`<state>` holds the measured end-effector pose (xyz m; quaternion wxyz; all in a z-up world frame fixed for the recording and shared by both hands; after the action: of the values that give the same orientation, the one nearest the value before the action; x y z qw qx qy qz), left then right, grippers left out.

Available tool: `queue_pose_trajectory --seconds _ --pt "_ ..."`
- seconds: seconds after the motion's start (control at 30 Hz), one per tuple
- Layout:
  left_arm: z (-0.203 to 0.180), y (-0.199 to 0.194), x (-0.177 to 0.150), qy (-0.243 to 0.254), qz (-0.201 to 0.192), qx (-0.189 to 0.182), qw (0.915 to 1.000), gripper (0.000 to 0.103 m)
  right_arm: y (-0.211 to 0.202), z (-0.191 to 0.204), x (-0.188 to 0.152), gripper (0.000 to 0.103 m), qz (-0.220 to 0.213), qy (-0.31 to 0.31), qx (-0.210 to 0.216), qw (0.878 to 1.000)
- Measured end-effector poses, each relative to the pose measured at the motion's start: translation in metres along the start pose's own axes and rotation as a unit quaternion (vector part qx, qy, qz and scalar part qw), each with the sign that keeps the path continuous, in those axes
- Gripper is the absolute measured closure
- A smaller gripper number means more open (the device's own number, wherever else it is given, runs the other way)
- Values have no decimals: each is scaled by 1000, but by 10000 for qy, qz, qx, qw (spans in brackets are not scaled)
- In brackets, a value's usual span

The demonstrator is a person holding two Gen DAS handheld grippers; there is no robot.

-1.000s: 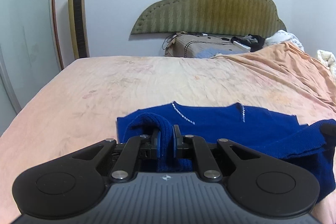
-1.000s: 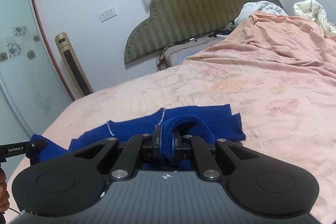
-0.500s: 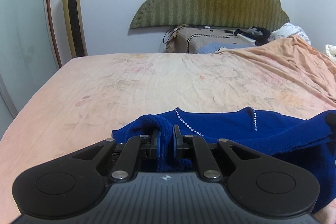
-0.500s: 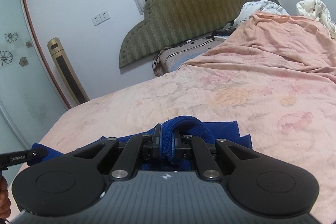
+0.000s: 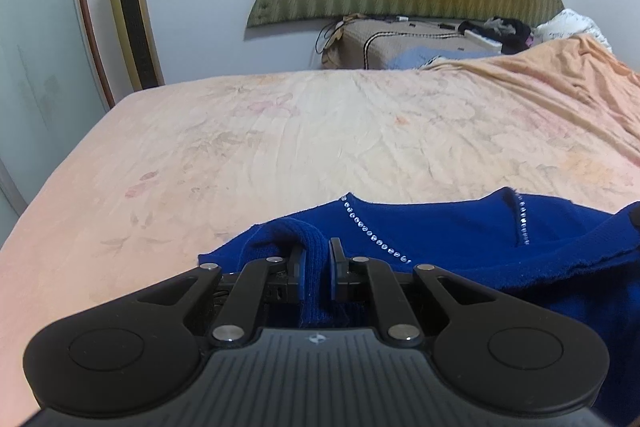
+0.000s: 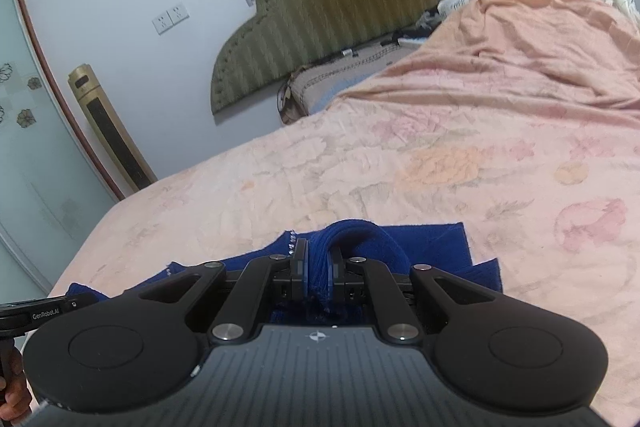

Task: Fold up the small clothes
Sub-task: 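Lay the hem over the collar and open both tools, then move both open tools to the side edge of the folded sweater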

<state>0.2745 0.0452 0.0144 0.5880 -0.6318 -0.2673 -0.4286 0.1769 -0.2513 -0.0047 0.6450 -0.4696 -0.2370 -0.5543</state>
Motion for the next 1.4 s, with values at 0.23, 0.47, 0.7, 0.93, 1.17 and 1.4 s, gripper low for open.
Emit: queue_pose_trajectory --seconds 0.23,0.47,0.7,0.93,1.17,1.4 --pt "3 27 -7 -109 128 17 9999 92 28 -10 -9 91 286 225 -56 9993" --pt "7 45 -6 -368 385 -130 9985 86 55 -18 -13 69 512 431 -237 9975" --pt "31 38 5 -844 78 196 9962 29 52 -21 -6 48 215 359 -391 9984" --pt "53 15 17 -817 -477 534 9941 14 40 -3 1 47 -139 -334 -334 9988" --pt "6 26 -15 637 -230 609 9958 13 69 14 -36 48 1018 -1004 142 9896" --pt "16 31 -36 690 0 726 9950 13 51 -54 0 43 218 -104 -1092 9937"
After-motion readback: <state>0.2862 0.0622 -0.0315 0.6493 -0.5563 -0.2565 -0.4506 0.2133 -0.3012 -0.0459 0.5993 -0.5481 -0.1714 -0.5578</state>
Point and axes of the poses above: each gripper's, at about its wrist camera, not at the fingertips, and y roughly the way its jaws point, z to its left, x to its top, the point moved 5 cm from there along y, roughly the way its jaws point, and after that the axes turned 10 degrees about -z, right-handed, at the moved point
